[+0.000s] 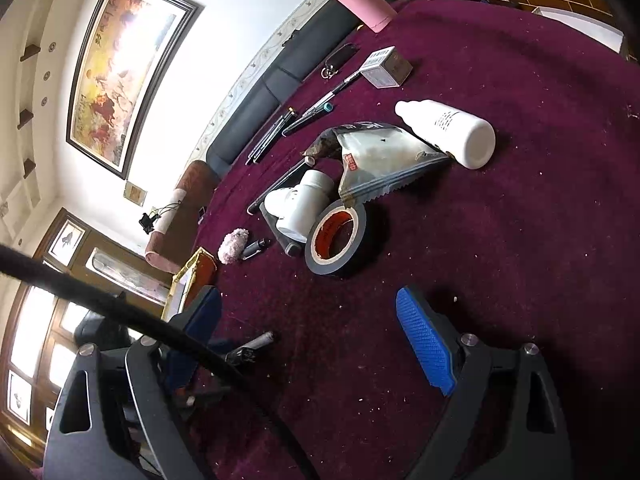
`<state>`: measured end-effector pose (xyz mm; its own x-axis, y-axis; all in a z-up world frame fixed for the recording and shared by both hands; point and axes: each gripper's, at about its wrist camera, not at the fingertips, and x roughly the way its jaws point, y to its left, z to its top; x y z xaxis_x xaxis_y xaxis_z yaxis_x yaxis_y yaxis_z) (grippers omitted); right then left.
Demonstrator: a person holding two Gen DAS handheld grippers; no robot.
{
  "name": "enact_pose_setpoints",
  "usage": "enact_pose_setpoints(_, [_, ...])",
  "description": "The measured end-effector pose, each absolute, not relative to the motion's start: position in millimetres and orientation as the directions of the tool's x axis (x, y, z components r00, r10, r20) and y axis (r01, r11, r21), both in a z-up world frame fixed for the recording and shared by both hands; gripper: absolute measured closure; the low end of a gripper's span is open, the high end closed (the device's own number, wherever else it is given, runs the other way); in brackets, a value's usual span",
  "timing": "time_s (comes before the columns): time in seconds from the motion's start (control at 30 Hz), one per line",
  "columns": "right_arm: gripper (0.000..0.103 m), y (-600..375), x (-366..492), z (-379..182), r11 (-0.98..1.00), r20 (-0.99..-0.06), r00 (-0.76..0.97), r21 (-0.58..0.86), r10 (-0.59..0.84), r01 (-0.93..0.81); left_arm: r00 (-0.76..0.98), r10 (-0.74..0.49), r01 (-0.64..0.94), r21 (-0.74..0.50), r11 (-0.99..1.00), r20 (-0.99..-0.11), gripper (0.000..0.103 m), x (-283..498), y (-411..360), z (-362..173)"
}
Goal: Organize objects
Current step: 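Move both open tools back toward the cluttered pile, then grasp the clear ballpoint pen with the left tool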
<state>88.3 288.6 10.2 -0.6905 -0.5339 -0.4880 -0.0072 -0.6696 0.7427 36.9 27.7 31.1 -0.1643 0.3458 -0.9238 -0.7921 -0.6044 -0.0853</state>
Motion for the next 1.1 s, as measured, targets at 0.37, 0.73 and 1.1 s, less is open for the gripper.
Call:
enact_pose_setpoints(0.37, [0.013,285.3,85.4,9.8,-0.696,-0.514,-0.685,0.718,-0.516,-0.015,-0.091,0.440,-0.736,-0.237,-0.634,-0.893,0.044,28.3,19.4,36.7])
enact_pose_setpoints(0.73, [0.013,280.1,82.1,8.7,-0.727,-0.546,-0.675,0.686,-0.497,-0.019,-0.114,0.458,-0.722,-0.243,-0.648,-0.882,0.044,51.4,24.3,44.0])
enact_pose_setpoints(1.1, [0.013,279.9,81.7,8.0,-0.730,-0.548,-0.674,0.684,-0.495,-0.020,-0.291,0.305,-0.706,-0.012,-0.708,-0.907,0.044,62.1,3.8,37.4])
